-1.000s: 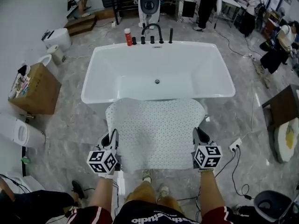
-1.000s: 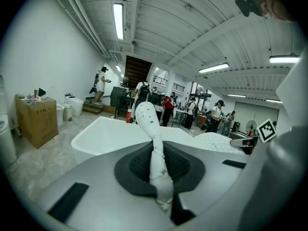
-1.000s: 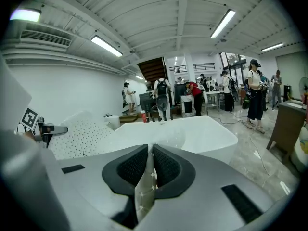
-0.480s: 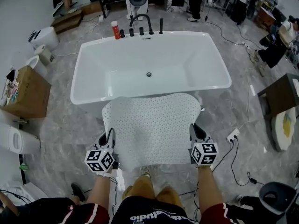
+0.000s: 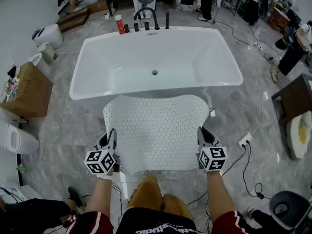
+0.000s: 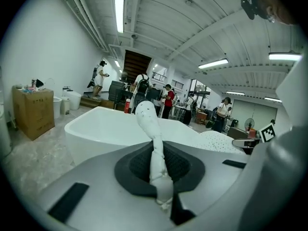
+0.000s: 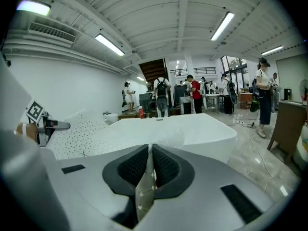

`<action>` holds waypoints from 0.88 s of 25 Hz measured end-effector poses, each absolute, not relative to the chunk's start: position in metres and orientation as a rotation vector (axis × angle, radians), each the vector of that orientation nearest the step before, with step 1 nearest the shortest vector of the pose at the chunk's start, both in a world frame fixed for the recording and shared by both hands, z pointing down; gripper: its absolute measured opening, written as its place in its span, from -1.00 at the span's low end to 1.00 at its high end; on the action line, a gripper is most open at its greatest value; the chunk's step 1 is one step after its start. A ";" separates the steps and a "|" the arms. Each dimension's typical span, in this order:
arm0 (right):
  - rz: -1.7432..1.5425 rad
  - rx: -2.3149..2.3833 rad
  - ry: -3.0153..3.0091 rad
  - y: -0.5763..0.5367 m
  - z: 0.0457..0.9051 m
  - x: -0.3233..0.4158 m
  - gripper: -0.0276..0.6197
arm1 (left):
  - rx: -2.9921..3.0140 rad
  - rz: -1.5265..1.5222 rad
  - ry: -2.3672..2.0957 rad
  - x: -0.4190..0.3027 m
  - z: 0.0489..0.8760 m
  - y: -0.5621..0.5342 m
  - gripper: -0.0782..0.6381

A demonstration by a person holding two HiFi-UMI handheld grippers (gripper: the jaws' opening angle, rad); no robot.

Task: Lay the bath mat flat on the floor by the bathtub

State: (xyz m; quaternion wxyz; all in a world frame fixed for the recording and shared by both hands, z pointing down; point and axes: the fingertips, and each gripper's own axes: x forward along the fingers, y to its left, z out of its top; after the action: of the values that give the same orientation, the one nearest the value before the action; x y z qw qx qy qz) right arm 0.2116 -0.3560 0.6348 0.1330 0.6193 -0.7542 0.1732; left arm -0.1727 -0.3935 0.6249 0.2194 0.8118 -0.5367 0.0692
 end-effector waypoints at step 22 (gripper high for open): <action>0.551 1.810 -2.186 -0.380 0.832 0.223 -0.77 | 2.227 0.241 -1.509 -0.168 0.828 -0.422 -0.70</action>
State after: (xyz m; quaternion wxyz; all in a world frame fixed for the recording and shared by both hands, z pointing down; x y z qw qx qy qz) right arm 0.2231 -0.3800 0.8315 0.1248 0.6211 -0.7503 0.1892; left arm -0.1684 -0.4218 0.8279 0.2187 0.8046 -0.5452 0.0871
